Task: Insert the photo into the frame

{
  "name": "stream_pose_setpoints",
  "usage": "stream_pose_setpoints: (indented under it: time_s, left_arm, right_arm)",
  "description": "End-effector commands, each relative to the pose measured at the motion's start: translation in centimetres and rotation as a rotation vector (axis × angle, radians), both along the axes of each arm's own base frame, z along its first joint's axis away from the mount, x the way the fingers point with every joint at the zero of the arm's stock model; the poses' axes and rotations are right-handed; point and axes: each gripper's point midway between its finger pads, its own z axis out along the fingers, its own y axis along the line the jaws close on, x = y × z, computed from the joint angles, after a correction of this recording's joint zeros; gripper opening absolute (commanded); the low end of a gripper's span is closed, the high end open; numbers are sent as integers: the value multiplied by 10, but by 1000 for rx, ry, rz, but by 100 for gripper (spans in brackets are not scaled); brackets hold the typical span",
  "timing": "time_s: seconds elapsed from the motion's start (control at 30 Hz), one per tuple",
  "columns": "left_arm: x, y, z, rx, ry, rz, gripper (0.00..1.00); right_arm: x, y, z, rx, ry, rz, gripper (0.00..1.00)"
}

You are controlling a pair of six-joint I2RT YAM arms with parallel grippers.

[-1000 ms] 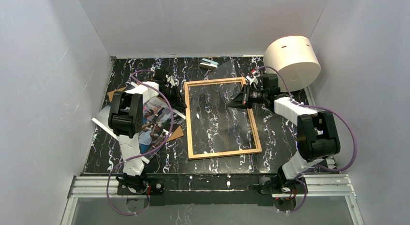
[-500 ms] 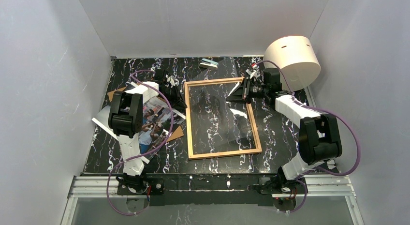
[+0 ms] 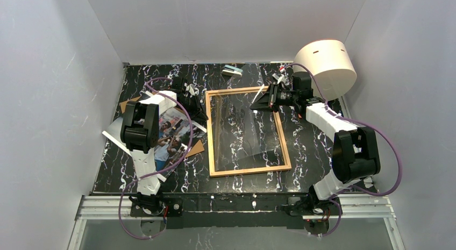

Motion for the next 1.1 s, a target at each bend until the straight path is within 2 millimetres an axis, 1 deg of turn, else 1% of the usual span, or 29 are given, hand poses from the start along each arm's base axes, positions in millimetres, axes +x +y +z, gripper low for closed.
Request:
stream_pose_setpoints:
  time_s: [0.0, 0.37, 0.53, 0.7, 1.07]
  left_arm:
    - [-35, 28, -68, 212, 133, -18, 17]
    - [-35, 28, -69, 209, 136, -18, 17]
    - [-36, 28, -70, 210, 137, -18, 17]
    - [-36, 28, -69, 209, 136, -18, 17]
    - [-36, 28, -70, 206, 138, -19, 17]
  right_arm:
    - [0, 7, 26, 35, -99, 48, 12]
    - [-6, 20, 34, 40, -147, 104, 12]
    - [-9, 25, 34, 41, -154, 122, 12]
    - [-10, 27, 31, 32, -151, 122, 12]
    - [-4, 28, 21, 9, -139, 107, 12]
